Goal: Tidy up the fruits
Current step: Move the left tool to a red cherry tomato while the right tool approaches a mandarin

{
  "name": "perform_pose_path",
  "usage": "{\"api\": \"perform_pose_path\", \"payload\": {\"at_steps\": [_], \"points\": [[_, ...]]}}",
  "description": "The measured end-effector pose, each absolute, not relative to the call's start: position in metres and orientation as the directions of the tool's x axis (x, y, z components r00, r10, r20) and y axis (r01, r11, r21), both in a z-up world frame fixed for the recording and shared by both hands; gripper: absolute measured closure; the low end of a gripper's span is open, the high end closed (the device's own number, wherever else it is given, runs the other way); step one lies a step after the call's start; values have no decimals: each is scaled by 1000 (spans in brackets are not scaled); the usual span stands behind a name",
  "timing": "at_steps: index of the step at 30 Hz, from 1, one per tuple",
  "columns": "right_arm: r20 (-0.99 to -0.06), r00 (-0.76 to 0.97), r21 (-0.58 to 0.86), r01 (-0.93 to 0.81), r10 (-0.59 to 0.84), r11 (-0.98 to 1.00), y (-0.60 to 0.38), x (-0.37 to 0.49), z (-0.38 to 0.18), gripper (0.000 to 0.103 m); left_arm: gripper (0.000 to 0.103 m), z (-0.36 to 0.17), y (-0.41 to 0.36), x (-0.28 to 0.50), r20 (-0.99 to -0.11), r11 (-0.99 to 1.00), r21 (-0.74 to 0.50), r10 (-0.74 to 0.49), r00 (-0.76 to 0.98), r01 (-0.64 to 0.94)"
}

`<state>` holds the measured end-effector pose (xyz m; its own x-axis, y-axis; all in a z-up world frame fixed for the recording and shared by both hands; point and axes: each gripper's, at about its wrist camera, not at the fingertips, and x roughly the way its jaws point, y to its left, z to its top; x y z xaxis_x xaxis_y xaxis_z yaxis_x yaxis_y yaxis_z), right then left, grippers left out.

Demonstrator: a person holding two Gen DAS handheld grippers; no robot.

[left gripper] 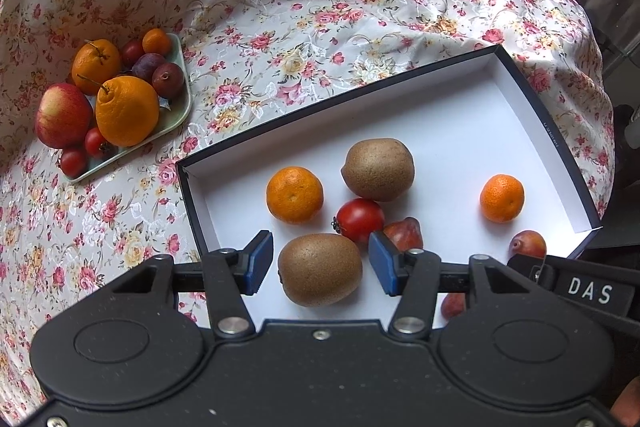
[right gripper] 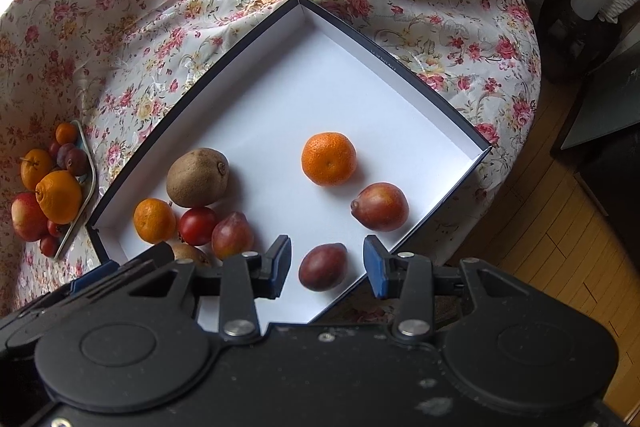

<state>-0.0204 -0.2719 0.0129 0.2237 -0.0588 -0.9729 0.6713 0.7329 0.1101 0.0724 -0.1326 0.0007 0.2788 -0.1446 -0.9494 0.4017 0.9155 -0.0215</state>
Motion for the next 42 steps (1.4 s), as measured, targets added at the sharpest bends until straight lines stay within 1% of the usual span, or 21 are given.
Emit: {"api": "perform_pose_path", "payload": {"at_steps": [17, 21, 32, 42], "points": [[-991, 125, 50, 704, -55, 708, -265, -17, 7, 60, 44, -4, -116, 66, -961, 923, -24, -127, 247, 383], [-993, 113, 57, 703, -33, 709, -257, -12, 5, 60, 44, -3, -106, 68, -962, 929, -23, -121, 246, 368], [-996, 87, 48, 671, -14, 740, -220, 6, 4, 60, 44, -2, -71, 76, -966, 946, -21, -103, 238, 324], [-996, 89, 76, 615, 27, 785, -170, 28, 5, 60, 44, 2, -27, 84, -967, 963, -16, -83, 241, 268]]}}
